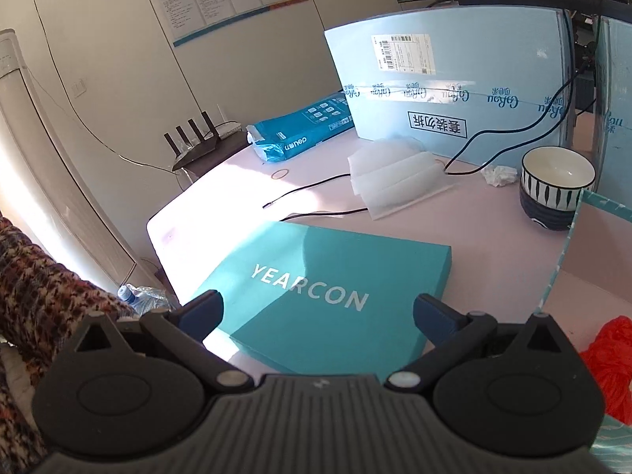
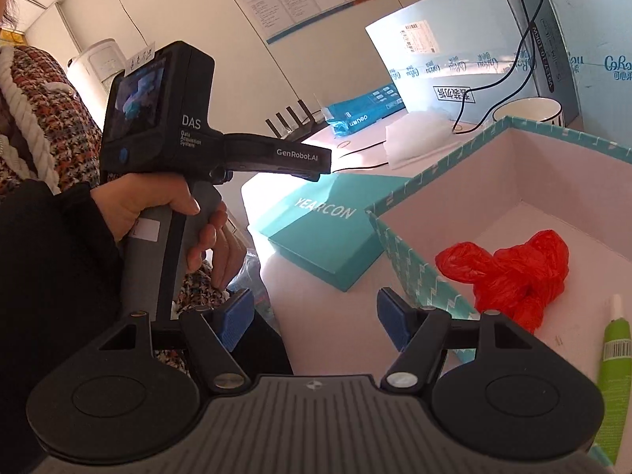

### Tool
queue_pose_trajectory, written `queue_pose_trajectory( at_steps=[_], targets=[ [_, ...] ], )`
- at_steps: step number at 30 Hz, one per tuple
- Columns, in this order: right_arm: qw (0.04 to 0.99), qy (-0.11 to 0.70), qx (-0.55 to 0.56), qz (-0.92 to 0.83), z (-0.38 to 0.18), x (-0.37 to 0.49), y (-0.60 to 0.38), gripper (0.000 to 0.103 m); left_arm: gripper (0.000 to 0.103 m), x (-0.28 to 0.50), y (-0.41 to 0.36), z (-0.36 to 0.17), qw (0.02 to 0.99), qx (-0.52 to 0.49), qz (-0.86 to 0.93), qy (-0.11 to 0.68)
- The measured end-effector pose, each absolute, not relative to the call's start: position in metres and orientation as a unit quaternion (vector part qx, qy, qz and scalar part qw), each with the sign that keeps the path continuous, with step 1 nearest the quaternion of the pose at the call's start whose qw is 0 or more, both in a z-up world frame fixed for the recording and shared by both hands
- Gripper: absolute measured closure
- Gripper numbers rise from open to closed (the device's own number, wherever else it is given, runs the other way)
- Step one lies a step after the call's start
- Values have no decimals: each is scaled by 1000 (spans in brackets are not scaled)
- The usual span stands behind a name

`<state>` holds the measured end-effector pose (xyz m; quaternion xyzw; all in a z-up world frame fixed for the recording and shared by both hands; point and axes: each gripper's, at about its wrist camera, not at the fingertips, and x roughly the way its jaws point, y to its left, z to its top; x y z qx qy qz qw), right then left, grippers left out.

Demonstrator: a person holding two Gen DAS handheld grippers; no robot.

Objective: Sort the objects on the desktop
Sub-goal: 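Move the left gripper toward the teal YEARCON lid on the table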

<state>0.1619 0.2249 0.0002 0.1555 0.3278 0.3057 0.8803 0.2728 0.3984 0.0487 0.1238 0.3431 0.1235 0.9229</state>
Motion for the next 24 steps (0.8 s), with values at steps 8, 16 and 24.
queue_pose_trajectory(
  at_steps=[8,16,24],
  targets=[
    [869,364,137,306,-30,193,263,38,0,288,447,27,909,89,187,363],
    [862,391,119,299,-45,221,303,38,0,308,506,-23,902,-4,226,369],
    [862,402,136,276,-58,256,331,38,0,344,538,-31,924,2,251,288]
  ],
)
